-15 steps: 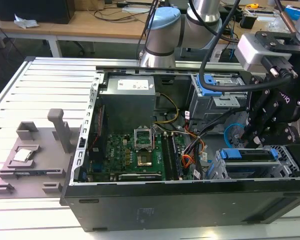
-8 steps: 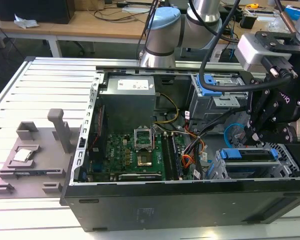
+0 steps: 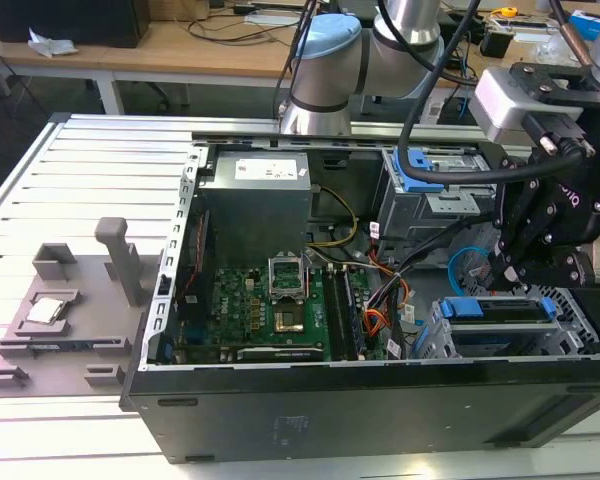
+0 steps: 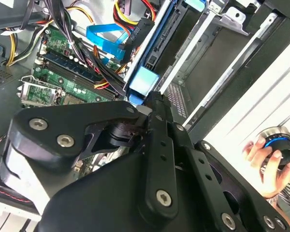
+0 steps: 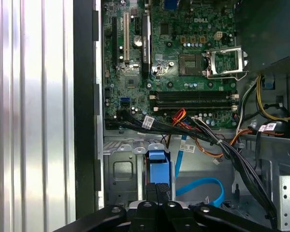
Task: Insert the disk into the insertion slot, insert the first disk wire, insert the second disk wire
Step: 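Insert the first disk wire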
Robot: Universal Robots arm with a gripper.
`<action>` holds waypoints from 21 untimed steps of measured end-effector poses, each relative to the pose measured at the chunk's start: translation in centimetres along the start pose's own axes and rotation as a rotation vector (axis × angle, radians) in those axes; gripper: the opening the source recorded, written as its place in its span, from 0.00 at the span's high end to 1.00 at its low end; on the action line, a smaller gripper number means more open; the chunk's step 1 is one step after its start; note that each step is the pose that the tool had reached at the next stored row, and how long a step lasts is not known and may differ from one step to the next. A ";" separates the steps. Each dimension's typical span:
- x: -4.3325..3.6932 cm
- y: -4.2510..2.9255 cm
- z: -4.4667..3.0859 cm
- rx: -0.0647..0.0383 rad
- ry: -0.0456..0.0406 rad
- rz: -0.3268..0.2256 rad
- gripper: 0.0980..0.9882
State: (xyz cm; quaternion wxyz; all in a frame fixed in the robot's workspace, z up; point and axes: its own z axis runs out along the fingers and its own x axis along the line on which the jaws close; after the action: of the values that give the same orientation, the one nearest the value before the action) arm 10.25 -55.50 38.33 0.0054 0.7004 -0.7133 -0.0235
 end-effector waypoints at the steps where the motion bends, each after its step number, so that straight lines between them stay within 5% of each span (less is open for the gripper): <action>1: -0.01 -0.66 -0.04 0.000 0.0003 0.000 0.99; 5: -0.29 -2.83 -0.03 -0.003 0.0002 0.000 0.99; 8: -1.70 -4.28 0.05 -0.004 0.0005 0.000 0.99; 13: -3.38 -4.51 0.37 -0.004 0.0003 0.000 0.99; 19: -3.51 -4.51 0.43 -0.004 0.0004 0.000 0.99; 21: -3.52 -4.51 0.43 -0.004 0.0004 0.000 0.85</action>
State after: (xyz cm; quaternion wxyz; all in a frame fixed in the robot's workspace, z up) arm 14.81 -52.05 37.80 0.0070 0.7003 -0.7134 -0.0249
